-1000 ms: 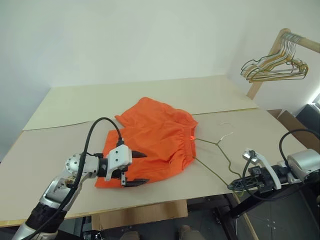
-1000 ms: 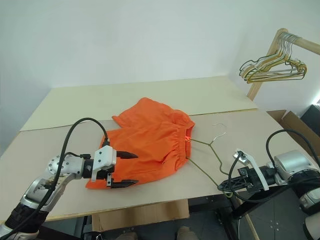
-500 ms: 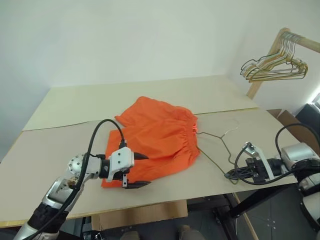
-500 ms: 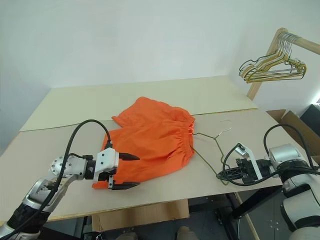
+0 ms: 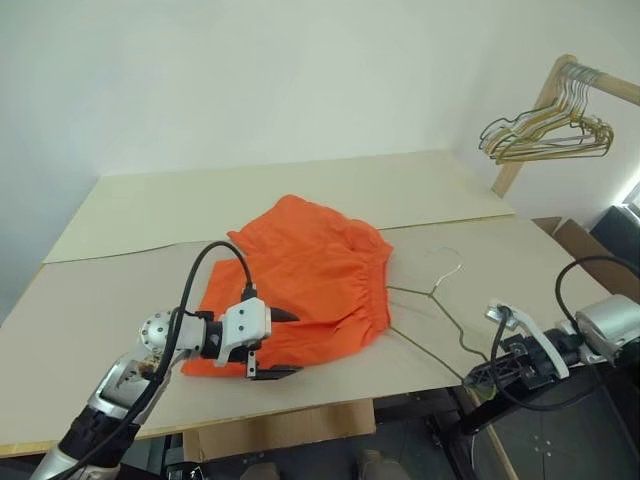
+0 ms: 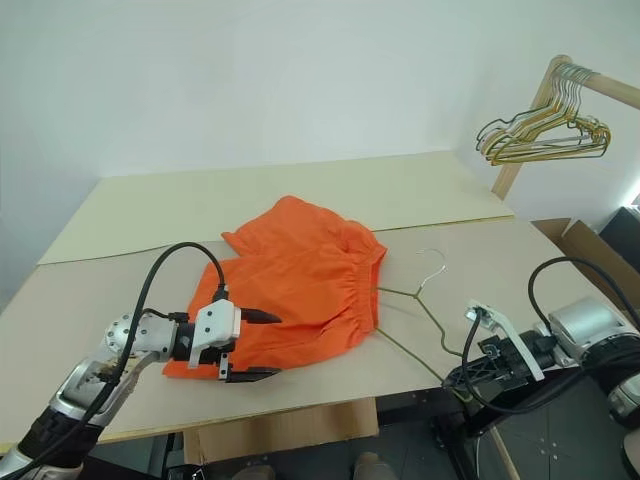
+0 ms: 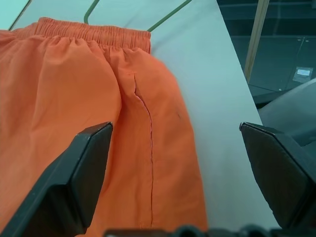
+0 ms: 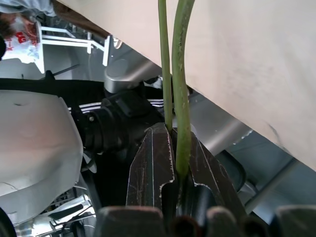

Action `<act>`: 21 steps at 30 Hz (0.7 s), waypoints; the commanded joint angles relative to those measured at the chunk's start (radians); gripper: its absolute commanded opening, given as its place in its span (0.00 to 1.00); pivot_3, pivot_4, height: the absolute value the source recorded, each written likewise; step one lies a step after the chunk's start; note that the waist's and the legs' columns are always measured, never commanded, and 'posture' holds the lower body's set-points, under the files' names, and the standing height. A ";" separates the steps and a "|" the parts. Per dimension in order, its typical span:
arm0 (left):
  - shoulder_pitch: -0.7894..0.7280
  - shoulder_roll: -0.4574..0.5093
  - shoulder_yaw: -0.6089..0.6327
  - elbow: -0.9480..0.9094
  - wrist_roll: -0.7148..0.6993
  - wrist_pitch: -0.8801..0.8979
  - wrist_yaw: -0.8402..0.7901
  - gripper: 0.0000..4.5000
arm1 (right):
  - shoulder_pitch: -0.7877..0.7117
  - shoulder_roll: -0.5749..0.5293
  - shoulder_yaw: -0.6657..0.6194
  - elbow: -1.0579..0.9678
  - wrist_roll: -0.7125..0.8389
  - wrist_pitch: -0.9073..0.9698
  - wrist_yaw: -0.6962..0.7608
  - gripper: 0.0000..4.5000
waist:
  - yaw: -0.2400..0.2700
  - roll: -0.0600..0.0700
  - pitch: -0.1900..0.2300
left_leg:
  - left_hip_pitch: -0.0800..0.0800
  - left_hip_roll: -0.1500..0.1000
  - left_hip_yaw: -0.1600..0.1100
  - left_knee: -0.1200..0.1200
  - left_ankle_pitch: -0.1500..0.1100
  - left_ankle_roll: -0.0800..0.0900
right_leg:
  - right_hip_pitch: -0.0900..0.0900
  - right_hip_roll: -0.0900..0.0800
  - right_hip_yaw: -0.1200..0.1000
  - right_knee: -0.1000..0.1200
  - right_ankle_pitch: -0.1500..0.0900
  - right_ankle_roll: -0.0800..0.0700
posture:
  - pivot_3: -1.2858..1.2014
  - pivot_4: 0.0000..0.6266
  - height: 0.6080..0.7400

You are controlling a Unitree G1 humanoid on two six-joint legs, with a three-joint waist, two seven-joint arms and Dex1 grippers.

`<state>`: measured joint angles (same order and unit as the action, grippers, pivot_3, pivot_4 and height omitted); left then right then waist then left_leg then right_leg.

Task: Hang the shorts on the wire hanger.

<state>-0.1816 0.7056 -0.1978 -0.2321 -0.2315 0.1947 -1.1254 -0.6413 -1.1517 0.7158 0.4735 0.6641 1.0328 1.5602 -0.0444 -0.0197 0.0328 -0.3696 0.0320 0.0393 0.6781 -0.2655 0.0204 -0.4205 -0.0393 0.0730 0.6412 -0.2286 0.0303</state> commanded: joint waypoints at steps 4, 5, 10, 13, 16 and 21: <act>-0.021 0.001 -0.007 0.003 0.008 -0.024 -0.008 0.99 | -0.056 -0.079 0.003 0.078 0.004 -0.077 0.054 0.00 | 0.000 0.000 0.000 | 0.000 0.000 0.000 0.000 0.000 0.000 | 0.000 0.000 0.000 0.000 0.000 -0.001 | 0.50 0.00 1.00; -0.024 0.000 -0.007 0.006 0.009 -0.026 -0.010 0.99 | -0.056 -0.091 0.003 0.080 0.012 -0.090 0.054 0.00 | 0.000 0.000 0.000 | 0.000 0.000 0.000 0.000 0.000 0.000 | 0.000 0.000 0.000 0.000 0.000 -0.001 | 0.50 0.00 1.00; -0.032 -0.003 -0.010 0.014 0.004 -0.031 -0.014 0.99 | -0.079 -0.060 -0.040 0.155 0.010 -0.064 0.054 0.00 | -0.005 0.000 0.000 | 0.000 0.000 0.000 0.000 0.000 0.000 | 0.000 0.000 0.000 0.000 0.000 -0.001 | 0.50 0.00 1.00; -0.034 -0.006 -0.011 0.017 0.004 -0.031 -0.016 0.99 | -0.105 0.005 -0.075 0.229 -0.028 -0.037 0.054 0.00 | -0.014 0.000 0.000 | 0.001 0.000 0.001 0.000 0.000 0.000 | 0.001 0.000 0.001 0.000 0.000 -0.001 | 0.50 0.00 1.00; -0.035 -0.007 -0.011 0.016 0.004 -0.031 -0.017 0.99 | -0.128 0.079 -0.112 0.310 -0.092 -0.026 0.054 0.00 | -0.019 0.001 -0.001 | 0.001 0.000 0.000 0.000 0.000 0.000 | 0.001 0.000 0.000 0.000 0.001 -0.002 | 0.50 0.00 1.00; -0.032 -0.005 -0.012 0.021 0.007 -0.033 -0.020 0.99 | -0.147 0.163 -0.154 0.378 -0.144 -0.021 0.054 0.00 | -0.021 0.001 -0.001 | 0.000 0.000 0.000 0.000 0.000 0.000 | 0.001 0.000 0.000 0.000 0.003 -0.006 | 0.50 0.00 1.00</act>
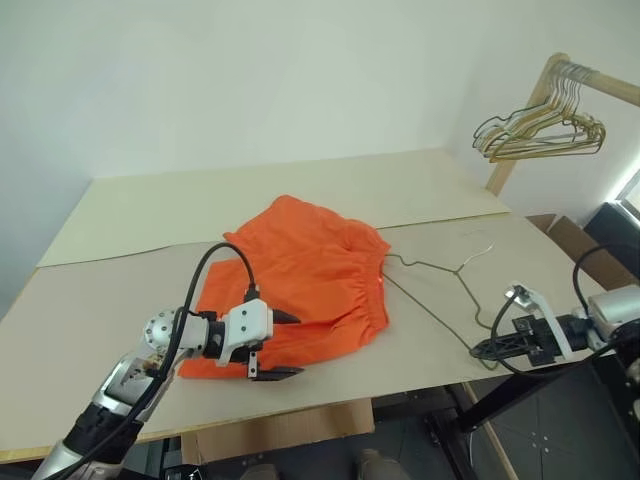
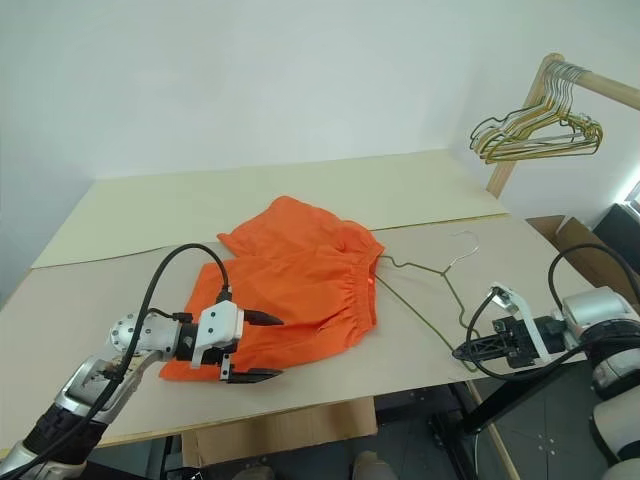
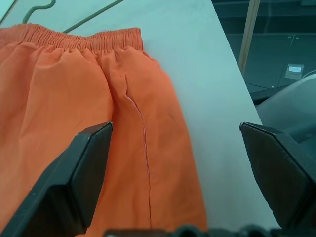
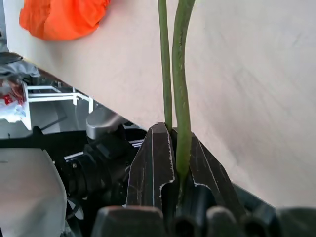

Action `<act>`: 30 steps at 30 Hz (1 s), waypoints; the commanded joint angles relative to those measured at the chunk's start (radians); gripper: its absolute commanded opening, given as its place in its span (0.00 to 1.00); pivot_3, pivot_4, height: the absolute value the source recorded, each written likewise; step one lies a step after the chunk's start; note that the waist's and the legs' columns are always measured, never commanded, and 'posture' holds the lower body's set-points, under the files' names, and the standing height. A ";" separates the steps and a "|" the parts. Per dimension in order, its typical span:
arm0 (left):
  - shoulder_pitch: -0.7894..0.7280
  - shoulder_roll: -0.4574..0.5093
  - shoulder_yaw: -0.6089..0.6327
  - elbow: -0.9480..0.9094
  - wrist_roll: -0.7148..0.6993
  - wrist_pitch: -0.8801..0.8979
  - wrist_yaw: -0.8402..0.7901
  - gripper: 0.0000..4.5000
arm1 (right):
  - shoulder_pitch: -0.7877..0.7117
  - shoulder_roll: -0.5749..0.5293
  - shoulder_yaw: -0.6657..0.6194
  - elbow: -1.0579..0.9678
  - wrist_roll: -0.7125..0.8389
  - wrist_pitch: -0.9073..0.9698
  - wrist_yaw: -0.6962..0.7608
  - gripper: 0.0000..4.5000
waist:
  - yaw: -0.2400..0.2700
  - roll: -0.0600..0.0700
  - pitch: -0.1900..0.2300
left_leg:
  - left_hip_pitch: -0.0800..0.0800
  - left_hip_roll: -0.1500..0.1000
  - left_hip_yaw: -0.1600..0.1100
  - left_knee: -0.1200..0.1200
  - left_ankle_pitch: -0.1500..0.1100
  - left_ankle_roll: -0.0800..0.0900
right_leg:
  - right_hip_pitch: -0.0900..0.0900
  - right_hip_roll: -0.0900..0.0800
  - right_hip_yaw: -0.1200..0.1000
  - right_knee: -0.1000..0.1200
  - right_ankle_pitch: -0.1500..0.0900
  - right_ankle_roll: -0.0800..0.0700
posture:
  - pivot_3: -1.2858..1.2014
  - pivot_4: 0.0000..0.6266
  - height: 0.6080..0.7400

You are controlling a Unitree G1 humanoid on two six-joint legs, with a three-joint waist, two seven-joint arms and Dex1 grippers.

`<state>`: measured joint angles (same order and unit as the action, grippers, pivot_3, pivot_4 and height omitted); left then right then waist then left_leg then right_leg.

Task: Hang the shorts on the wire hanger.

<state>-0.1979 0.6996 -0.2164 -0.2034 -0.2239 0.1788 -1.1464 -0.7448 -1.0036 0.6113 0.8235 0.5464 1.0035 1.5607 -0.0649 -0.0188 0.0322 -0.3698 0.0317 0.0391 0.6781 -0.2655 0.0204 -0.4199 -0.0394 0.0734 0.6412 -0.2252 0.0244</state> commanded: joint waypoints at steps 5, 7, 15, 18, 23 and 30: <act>-0.017 -0.001 0.004 -0.004 0.004 -0.020 0.001 0.99 | -0.106 0.111 -0.117 0.147 -0.074 0.012 0.053 0.00 | -0.006 0.000 0.000 | 0.001 0.000 0.000 0.000 0.000 0.000 | 0.000 0.000 0.000 0.000 0.000 0.000 | 0.51 0.00 1.00; -0.018 -0.005 0.003 0.002 0.009 -0.024 0.006 0.99 | -0.150 0.160 -0.184 0.243 -0.079 0.042 0.034 0.00 | -0.009 0.000 0.000 | 0.001 0.000 0.000 0.000 0.000 0.000 | 0.000 0.000 0.000 0.001 0.000 0.000 | 0.51 0.00 1.00; 0.005 -0.012 0.000 -0.011 0.028 -0.022 0.017 0.99 | -0.162 0.278 -0.204 0.276 -0.186 0.018 0.054 0.00 | -0.004 0.001 -0.001 | -0.001 0.000 -0.001 0.000 0.000 0.000 | 0.000 0.000 0.000 0.001 0.001 0.000 | 0.52 0.00 1.00; 0.009 -0.011 -0.006 -0.007 0.042 -0.030 0.021 0.99 | -0.181 0.312 -0.207 0.317 -0.248 -0.008 0.048 0.00 | -0.002 0.001 -0.001 | 0.000 0.000 -0.001 0.000 0.000 0.000 | 0.000 0.000 -0.001 0.001 0.001 0.000 | 0.52 0.00 1.00; 0.005 -0.020 -0.008 -0.007 0.052 -0.027 0.033 0.99 | -0.240 0.359 -0.295 0.403 -0.296 -0.068 -0.037 0.00 | -0.006 0.001 -0.001 | 0.000 0.000 -0.001 0.000 0.000 0.000 | 0.000 0.000 0.000 0.002 0.001 -0.001 | 0.52 0.00 1.00; 0.017 -0.027 -0.009 -0.018 0.059 -0.021 0.041 0.99 | -0.278 0.423 -0.439 0.468 -0.319 -0.105 -0.156 0.00 | -0.005 0.001 -0.001 | 0.000 0.000 -0.002 0.000 0.000 0.000 | 0.000 0.000 -0.001 0.002 0.001 -0.001 | 0.52 0.00 1.00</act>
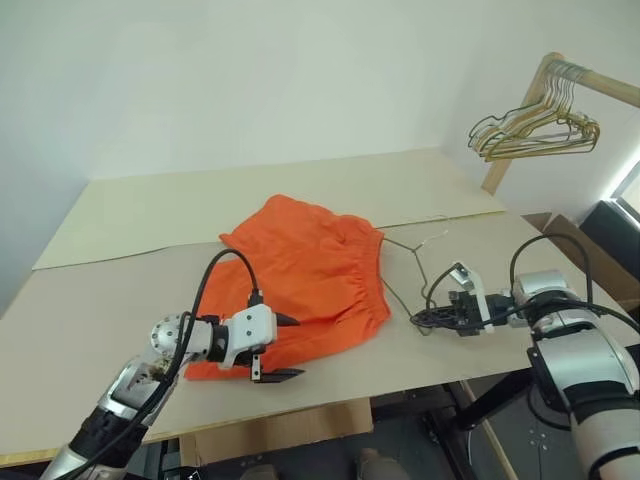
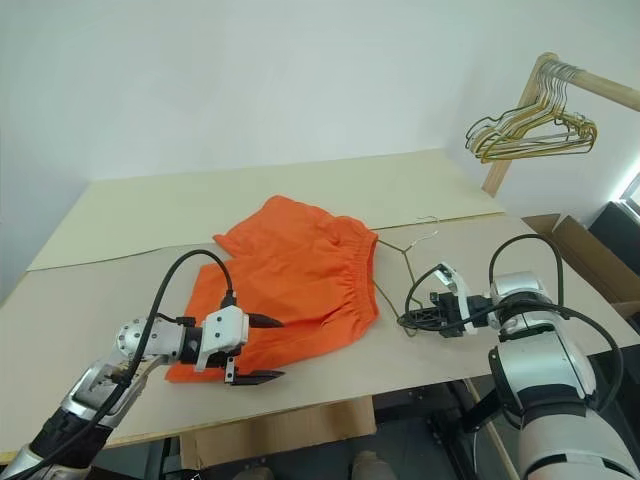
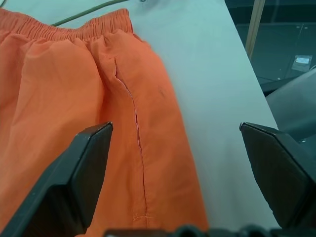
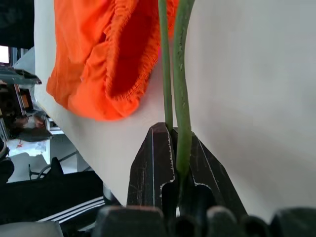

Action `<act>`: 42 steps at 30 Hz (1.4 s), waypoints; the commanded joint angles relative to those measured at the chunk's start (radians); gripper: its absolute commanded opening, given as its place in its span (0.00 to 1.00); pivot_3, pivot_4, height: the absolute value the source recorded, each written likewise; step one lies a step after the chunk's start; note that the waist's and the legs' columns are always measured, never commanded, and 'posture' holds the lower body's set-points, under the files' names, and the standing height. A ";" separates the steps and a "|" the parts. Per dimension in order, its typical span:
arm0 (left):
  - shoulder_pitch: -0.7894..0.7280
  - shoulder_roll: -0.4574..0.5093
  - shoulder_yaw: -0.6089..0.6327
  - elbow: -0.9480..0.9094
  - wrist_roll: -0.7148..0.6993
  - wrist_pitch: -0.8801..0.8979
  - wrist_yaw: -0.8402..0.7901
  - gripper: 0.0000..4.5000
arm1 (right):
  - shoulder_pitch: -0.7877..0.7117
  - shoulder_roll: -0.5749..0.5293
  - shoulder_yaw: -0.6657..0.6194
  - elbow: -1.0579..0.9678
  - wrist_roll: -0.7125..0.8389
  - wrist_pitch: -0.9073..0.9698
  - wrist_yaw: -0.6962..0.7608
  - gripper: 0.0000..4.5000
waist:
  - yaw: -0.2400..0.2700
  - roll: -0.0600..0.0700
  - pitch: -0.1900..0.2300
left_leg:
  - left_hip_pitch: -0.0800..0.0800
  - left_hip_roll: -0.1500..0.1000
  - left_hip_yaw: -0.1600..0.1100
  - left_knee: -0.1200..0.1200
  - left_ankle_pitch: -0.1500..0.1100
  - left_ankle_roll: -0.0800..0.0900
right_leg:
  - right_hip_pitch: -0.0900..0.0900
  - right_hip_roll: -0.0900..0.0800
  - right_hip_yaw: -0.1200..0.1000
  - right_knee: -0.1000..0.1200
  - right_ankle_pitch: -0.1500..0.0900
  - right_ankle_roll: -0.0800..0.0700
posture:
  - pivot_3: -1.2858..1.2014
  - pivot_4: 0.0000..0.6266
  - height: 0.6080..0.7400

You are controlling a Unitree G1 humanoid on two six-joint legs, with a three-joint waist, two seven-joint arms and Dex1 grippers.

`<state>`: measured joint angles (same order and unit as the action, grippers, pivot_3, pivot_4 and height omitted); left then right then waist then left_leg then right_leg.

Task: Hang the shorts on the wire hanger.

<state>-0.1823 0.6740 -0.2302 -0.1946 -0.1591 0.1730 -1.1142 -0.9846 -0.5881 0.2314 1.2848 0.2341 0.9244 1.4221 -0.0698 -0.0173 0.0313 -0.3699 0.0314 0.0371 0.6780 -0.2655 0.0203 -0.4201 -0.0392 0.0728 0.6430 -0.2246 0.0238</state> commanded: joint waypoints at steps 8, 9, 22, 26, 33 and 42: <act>0.010 0.000 0.008 -0.031 -0.004 -0.014 0.019 0.99 | -0.044 0.051 -0.253 0.017 0.023 -0.078 -0.210 0.00 | 0.000 0.000 0.000 | 0.000 0.000 0.000 0.000 0.000 0.000 | 0.000 0.000 0.000 0.000 0.000 0.000 | 0.53 0.00 1.00; 0.010 -0.001 0.009 -0.031 -0.004 -0.015 0.022 0.99 | -0.045 0.050 -0.282 0.017 0.029 -0.087 -0.236 0.00 | 0.001 0.000 0.000 | 0.000 0.000 0.000 0.000 0.000 0.000 | 0.000 0.000 0.000 0.000 0.000 0.000 | 0.53 0.00 1.00; -0.060 -0.029 0.051 0.001 -0.056 -0.005 0.031 0.99 | 0.173 0.086 -0.259 -0.299 -0.067 -0.777 -0.153 0.00 | 0.000 0.000 0.000 | 0.000 0.000 -0.001 -0.001 0.000 0.000 | 0.000 0.000 0.000 0.000 0.000 0.000 | 0.52 0.00 1.00; -0.142 -0.064 0.093 0.013 -0.131 0.003 0.012 0.99 | 0.207 0.083 -0.228 -0.375 -0.097 -0.885 -0.153 0.00 | -0.002 0.000 0.000 | 0.000 0.000 -0.001 0.000 0.000 0.000 | 0.000 -0.001 0.000 0.000 0.000 0.000 | 0.51 0.00 1.00; -0.500 -0.036 0.233 0.233 -0.244 -0.023 -0.068 0.99 | 0.266 0.071 -0.163 -0.500 -0.176 -1.074 -0.181 0.00 | -0.004 0.000 0.000 | 0.000 0.000 -0.001 0.000 0.000 0.000 | 0.001 0.000 -0.001 0.000 0.000 0.000 | 0.51 0.00 1.00; -0.843 0.055 0.119 0.734 -0.067 -0.282 -0.387 0.99 | 0.313 0.095 -0.112 -0.670 -0.194 -1.092 -0.224 0.00 | -0.025 0.000 0.000 | 0.000 -0.001 -0.002 -0.001 0.000 0.000 | 0.001 0.000 -0.001 -0.001 0.000 0.000 | 0.51 0.00 1.00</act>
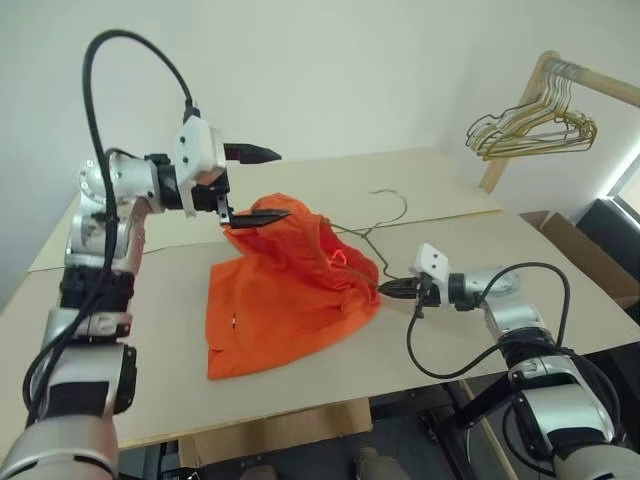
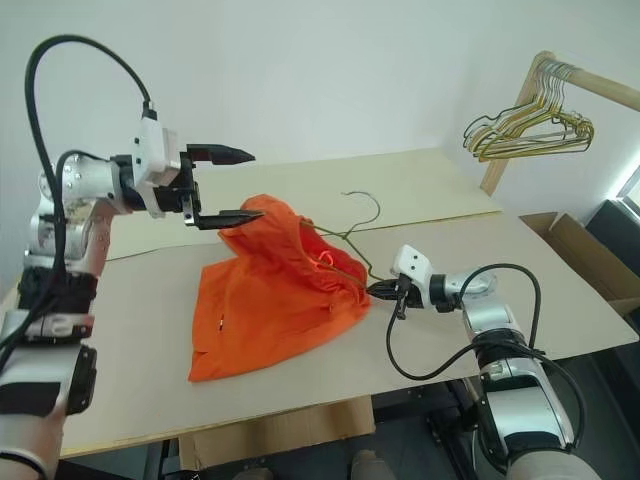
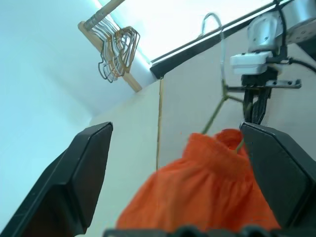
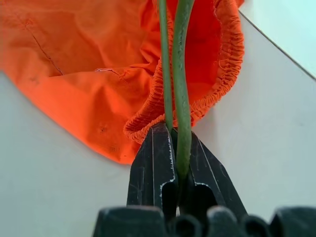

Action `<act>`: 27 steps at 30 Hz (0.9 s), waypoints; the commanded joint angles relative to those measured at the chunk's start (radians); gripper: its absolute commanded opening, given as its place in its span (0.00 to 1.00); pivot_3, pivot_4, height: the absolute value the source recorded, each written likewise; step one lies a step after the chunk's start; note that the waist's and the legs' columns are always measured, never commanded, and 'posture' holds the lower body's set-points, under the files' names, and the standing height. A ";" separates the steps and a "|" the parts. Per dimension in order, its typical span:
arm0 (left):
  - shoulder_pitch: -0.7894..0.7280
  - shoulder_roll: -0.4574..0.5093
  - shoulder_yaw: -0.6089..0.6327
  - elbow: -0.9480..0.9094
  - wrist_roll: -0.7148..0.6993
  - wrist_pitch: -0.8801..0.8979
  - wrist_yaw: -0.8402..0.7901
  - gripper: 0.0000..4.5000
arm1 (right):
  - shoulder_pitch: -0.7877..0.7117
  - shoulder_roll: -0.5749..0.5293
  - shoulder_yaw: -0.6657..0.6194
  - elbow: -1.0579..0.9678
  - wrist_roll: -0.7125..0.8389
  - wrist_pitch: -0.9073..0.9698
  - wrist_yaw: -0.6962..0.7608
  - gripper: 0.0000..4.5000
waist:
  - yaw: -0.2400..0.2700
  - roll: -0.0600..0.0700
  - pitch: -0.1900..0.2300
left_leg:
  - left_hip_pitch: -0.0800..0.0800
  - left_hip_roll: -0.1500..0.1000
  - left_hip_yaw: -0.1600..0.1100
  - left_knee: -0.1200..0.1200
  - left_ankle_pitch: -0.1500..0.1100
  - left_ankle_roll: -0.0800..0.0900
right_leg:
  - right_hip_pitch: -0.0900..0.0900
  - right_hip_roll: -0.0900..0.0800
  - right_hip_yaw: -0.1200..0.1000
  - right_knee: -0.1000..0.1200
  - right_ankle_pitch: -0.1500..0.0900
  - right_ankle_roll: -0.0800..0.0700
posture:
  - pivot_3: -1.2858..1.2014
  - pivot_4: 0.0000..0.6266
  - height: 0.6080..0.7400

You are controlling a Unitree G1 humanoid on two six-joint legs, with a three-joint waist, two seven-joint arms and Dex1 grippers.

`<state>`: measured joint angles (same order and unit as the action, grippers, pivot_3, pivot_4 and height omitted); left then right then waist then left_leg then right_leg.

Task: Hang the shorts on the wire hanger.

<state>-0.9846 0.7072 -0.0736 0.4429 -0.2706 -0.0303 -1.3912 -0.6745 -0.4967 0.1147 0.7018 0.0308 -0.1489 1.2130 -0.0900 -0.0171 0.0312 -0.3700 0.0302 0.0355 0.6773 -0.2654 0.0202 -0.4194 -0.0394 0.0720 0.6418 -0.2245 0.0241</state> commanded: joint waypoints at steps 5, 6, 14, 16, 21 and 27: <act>-0.092 0.031 -0.110 0.242 0.100 -0.186 -0.213 0.99 | 0.032 0.000 0.065 -0.166 -0.033 0.014 -0.028 0.00 | -0.011 0.000 0.000 | -0.001 0.000 0.000 0.001 0.000 0.000 | -0.001 0.000 0.000 0.000 0.000 0.000 | 0.51 0.00 1.00; -0.098 0.041 -0.140 0.252 0.099 -0.200 -0.221 0.99 | 0.033 -0.001 0.073 -0.170 -0.038 0.016 -0.030 0.00 | -0.011 0.000 0.000 | -0.001 0.000 0.000 0.001 0.000 0.000 | -0.001 0.000 0.000 0.001 0.000 0.000 | 0.51 0.00 1.00; -0.124 0.019 -0.253 0.325 0.150 -0.292 -0.223 0.99 | 0.012 -0.003 0.106 -0.161 -0.060 0.046 -0.050 0.00 | -0.008 0.000 0.000 | -0.002 0.000 0.000 0.001 0.000 0.000 | -0.001 0.000 0.000 0.001 0.000 0.000 | 0.51 0.00 1.00; -0.129 0.007 -0.265 0.342 0.168 -0.288 -0.223 0.99 | 0.005 -0.006 0.116 -0.156 -0.077 0.049 -0.058 0.00 | -0.008 0.000 0.000 | -0.002 0.000 0.000 0.001 0.000 0.000 | -0.002 0.000 0.000 0.001 0.000 0.000 | 0.51 0.00 1.00; -0.137 -0.040 -0.272 0.386 0.198 -0.283 -0.223 0.99 | -0.018 -0.002 0.124 -0.157 -0.076 0.139 -0.036 0.00 | -0.008 -0.001 0.000 | -0.002 0.000 0.000 0.001 0.000 0.000 | -0.002 0.000 0.000 0.001 0.000 0.000 | 0.50 0.00 1.00; -0.143 -0.100 -0.276 0.431 0.285 -0.275 -0.172 0.99 | -0.030 -0.011 0.136 -0.177 -0.079 0.163 -0.025 0.00 | -0.008 -0.001 0.000 | -0.002 0.000 -0.001 0.001 0.000 0.000 | -0.002 0.000 0.000 0.001 0.000 0.000 | 0.50 0.00 1.00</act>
<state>-1.0891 0.6116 -0.3564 0.8647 -0.0082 -0.3039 -1.5919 -0.6689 -0.4965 0.2617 0.5698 -0.0564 -0.0012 1.1872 -0.0981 -0.0176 0.0315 -0.3723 0.0302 0.0351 0.6786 -0.2654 0.0205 -0.4212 -0.0394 0.0721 0.6428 -0.2247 0.0244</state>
